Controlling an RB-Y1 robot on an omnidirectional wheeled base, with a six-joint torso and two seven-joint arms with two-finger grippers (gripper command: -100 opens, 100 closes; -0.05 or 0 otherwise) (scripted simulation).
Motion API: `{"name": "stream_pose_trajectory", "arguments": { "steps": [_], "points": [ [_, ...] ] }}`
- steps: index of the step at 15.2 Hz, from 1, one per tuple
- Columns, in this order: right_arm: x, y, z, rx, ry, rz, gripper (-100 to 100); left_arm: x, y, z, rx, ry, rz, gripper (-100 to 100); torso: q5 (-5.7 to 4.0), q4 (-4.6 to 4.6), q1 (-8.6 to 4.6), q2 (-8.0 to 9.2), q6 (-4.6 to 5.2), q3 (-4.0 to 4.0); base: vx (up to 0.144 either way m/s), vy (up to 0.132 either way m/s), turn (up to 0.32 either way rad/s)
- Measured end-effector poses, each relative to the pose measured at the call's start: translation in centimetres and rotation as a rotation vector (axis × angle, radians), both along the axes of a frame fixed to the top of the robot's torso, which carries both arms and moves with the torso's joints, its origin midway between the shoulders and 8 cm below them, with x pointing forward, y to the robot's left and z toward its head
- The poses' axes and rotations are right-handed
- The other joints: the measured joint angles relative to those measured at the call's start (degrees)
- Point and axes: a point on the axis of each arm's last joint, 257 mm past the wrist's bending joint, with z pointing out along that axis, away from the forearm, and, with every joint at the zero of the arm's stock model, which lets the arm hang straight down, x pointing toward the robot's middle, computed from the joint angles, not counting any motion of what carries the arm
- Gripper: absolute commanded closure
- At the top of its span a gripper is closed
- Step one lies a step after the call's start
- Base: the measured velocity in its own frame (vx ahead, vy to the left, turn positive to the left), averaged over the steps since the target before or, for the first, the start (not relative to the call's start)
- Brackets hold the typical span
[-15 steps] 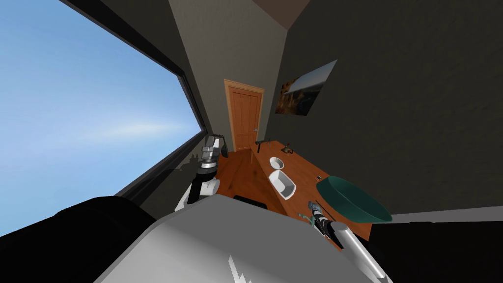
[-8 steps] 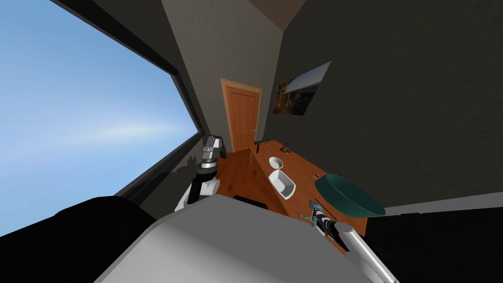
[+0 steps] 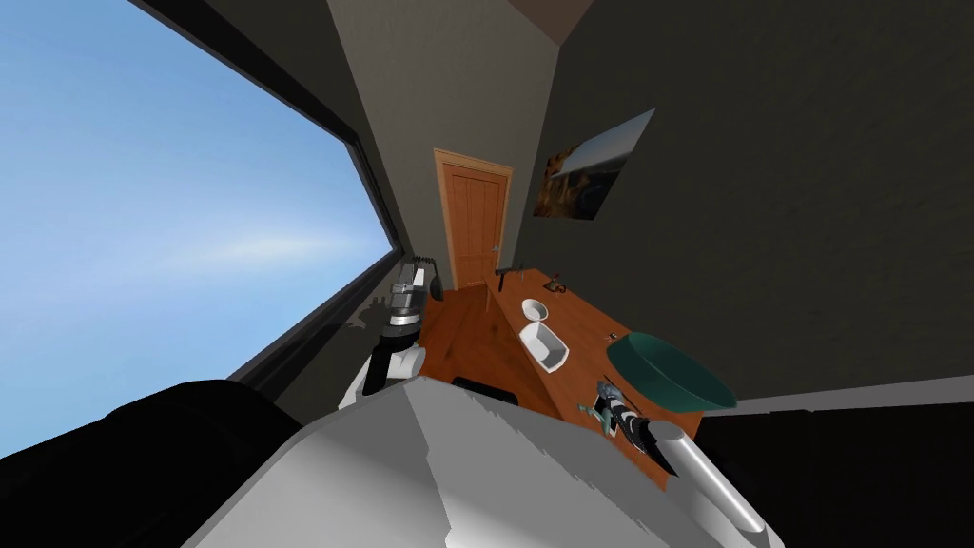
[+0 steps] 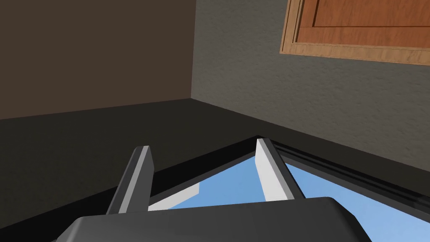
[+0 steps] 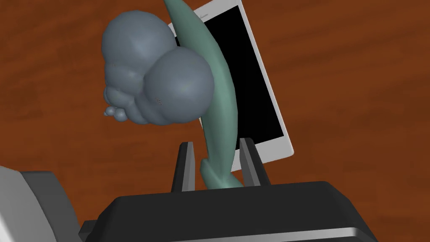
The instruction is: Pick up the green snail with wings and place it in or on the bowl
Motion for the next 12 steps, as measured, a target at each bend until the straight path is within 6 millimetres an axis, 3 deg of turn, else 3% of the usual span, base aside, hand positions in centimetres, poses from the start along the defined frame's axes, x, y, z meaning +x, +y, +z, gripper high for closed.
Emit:
{"name": "stream_pose_trajectory", "arguments": {
  "steps": [5, 12],
  "points": [
    [1.6, 0.8, 1.7, -0.006, 0.006, 0.065, 100, 0.0, 0.0, 0.0, 0.0, 0.0, 0.0, 0, 0.04, 0.01, 0.13, -0.21, -0.16, -0.09, -0.136, -0.061, 0.108],
    [3.8, 2.7, 3.2, 0.001, 0.029, 0.158, 100, 0.0, 0.0, 0.0, 0.0, 0.0, 0.0, 0, 0.11, -0.02, 0.44, -0.51, -0.3, -0.25, -0.081, 0.001, 0.104]
  ]
}}
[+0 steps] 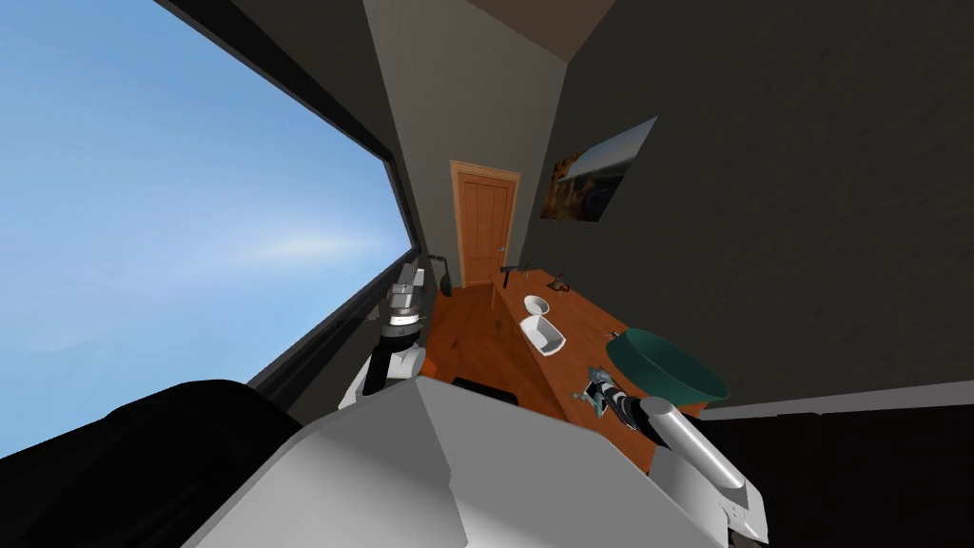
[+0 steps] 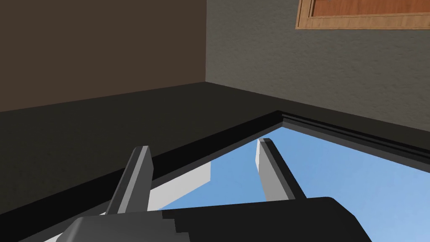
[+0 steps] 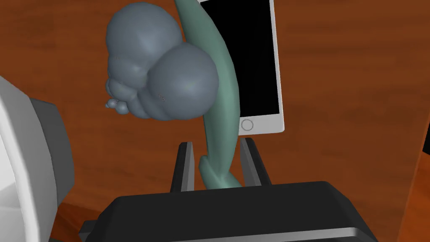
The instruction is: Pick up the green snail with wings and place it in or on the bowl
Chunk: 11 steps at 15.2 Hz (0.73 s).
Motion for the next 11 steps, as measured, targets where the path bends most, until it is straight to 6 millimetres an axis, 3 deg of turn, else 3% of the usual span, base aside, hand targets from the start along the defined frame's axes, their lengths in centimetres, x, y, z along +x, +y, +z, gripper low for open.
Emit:
{"name": "stream_pose_trajectory", "arguments": {
  "steps": [6, 11],
  "points": [
    [1.5, 1.3, 1.4, 0.005, 0.026, 0.069, 100, 0.0, 0.0, 0.0, 0.0, 0.0, 0.0, 0, 0.07, 0.0, 0.09, -0.2, -0.05, -0.09, -0.033, 0.012, 0.107],
    [3.7, 2.2, 3.4, 0.013, 0.038, 0.121, 100, 0.0, 0.0, 0.0, 0.0, 0.0, 0.0, 0, 0.12, -0.03, 0.28, -0.56, -0.15, -0.28, 0.046, 0.04, 0.133]
  ]
}}
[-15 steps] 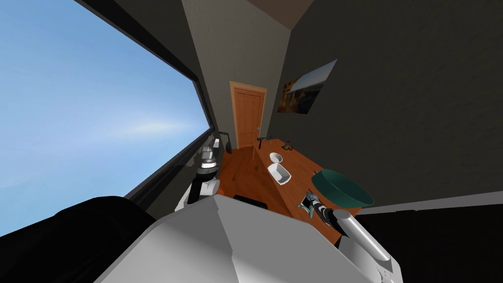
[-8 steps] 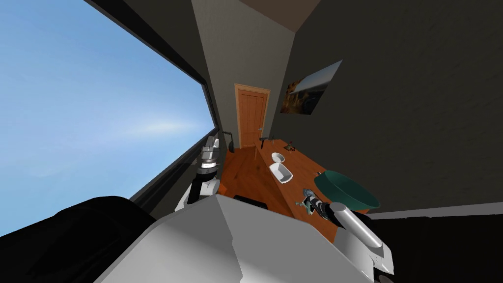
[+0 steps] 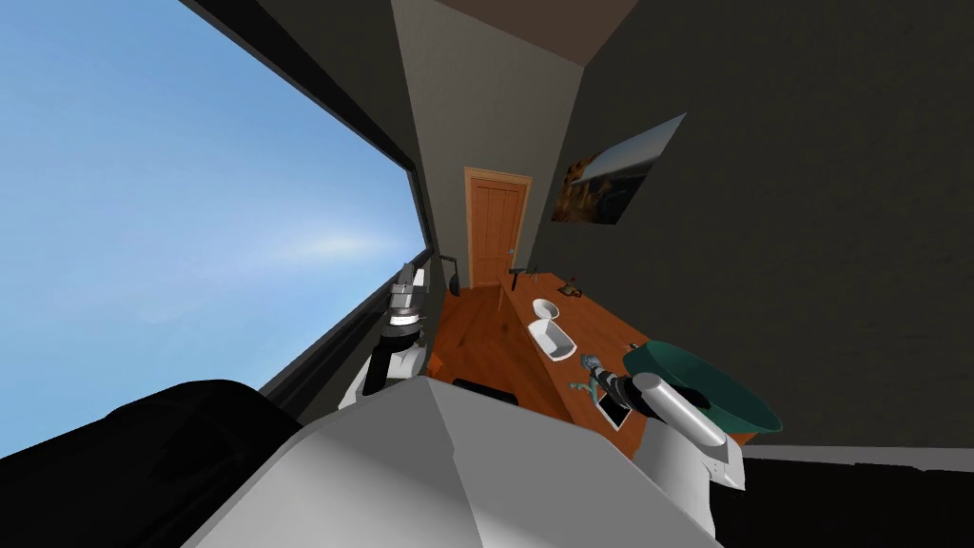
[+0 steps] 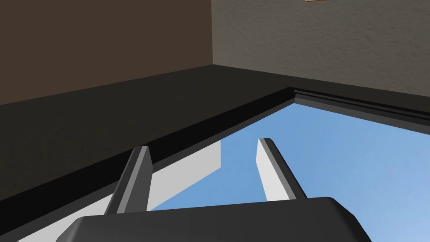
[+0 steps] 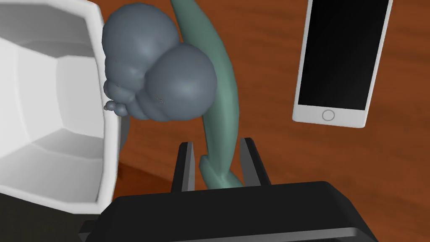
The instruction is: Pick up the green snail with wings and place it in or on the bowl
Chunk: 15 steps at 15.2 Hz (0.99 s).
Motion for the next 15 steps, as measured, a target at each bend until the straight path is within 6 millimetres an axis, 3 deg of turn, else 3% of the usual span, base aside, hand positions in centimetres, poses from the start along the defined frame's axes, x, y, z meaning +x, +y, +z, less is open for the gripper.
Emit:
{"name": "stream_pose_trajectory", "arguments": {
  "steps": [8, 9, 15],
  "points": [
    [3.7, 1.4, 3.9, 0.019, 0.012, 0.061, 100, 0.0, 0.0, 0.0, 0.0, 0.0, 0.0, 0, 0.09, -0.04, 0.18, -0.4, -0.07, -0.21, 0.113, 0.057, 0.122],
    [3.9, 1.5, 4.1, 0.021, 0.011, 0.063, -100, 0.0, 0.0, 0.0, 0.0, 0.0, 0.0, 0, 0.06, -0.07, 0.11, -0.25, 0.05, -0.16, 0.035, 0.013, 0.016],
    [4.0, 1.4, 4.5, 0.021, 0.008, 0.061, -100, 0.0, 0.0, 0.0, 0.0, 0.0, 0.0, 0, 0.0, 0.05, -0.15, 0.3, 0.1, 0.16, 0.002, -0.001, 0.018]
  ]
}}
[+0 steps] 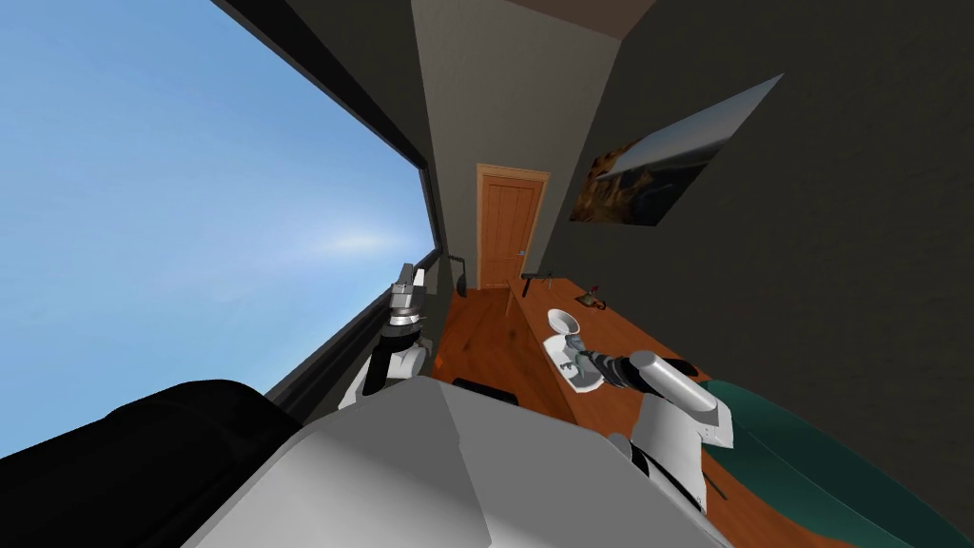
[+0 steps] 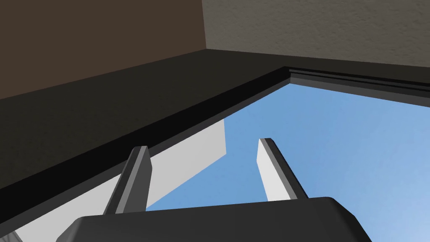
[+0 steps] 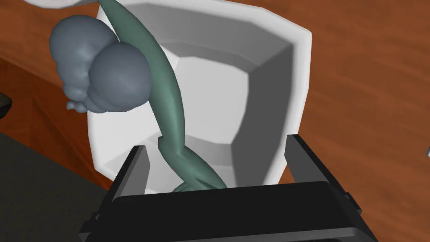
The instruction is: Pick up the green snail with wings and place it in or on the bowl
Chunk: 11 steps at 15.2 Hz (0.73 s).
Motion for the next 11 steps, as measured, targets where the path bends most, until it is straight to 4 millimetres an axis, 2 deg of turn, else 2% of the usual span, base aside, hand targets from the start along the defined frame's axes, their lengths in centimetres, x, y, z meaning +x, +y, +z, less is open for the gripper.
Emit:
{"name": "stream_pose_trajectory", "arguments": {
  "steps": [8, 11],
  "points": [
    [-0.3, -0.6, 3.8, 0.01, 0.004, -0.032, -100, 0.0, 0.0, 0.0, 0.0, 0.0, 0.0, 0, -0.02, 0.03, -0.06, 0.14, 0.01, 0.08, -0.026, -0.016, 0.049],
    [-0.3, -0.6, 3.8, 0.013, 0.007, -0.033, -100, 0.0, 0.0, 0.0, 0.0, 0.0, 0.0, 0, -0.02, 0.01, -0.02, 0.06, 0.01, 0.04, -0.002, -0.001, 0.0]
  ]
}}
